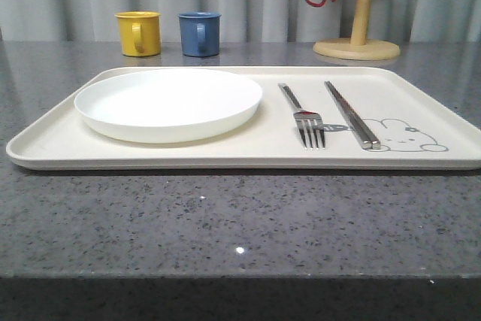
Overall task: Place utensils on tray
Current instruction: 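Grasp the silver spoon beside the tray with the right gripper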
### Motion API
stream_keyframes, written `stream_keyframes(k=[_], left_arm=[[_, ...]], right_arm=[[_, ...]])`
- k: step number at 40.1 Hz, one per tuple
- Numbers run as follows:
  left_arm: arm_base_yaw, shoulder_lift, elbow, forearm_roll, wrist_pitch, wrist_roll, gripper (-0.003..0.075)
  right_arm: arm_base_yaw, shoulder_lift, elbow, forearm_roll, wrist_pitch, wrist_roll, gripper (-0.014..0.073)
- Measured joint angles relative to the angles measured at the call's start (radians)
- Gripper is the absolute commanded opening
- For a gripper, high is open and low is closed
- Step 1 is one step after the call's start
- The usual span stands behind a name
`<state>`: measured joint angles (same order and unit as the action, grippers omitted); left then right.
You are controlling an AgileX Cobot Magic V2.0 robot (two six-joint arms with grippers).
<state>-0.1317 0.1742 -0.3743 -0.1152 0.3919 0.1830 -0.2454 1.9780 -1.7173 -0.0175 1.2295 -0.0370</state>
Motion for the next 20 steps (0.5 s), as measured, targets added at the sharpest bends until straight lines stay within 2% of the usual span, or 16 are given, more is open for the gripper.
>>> stream_keyframes(k=[4, 7, 20], left_arm=[[0.0, 0.0, 0.0, 0.0, 0.0, 0.0, -0.0018], [0.0, 0.0, 0.0, 0.0, 0.0, 0.0, -0.0018], [0.0, 0.0, 0.0, 0.0, 0.0, 0.0, -0.0018]], right_arm=[[-0.004, 0.0, 0.0, -0.008, -0.002, 0.0, 0.0032], [-0.006, 0.0, 0.0, -0.01, -0.002, 0.0, -0.0009], [-0.006, -0.008, -0.001, -0.004, -0.004, 0.015, -0.0016]])
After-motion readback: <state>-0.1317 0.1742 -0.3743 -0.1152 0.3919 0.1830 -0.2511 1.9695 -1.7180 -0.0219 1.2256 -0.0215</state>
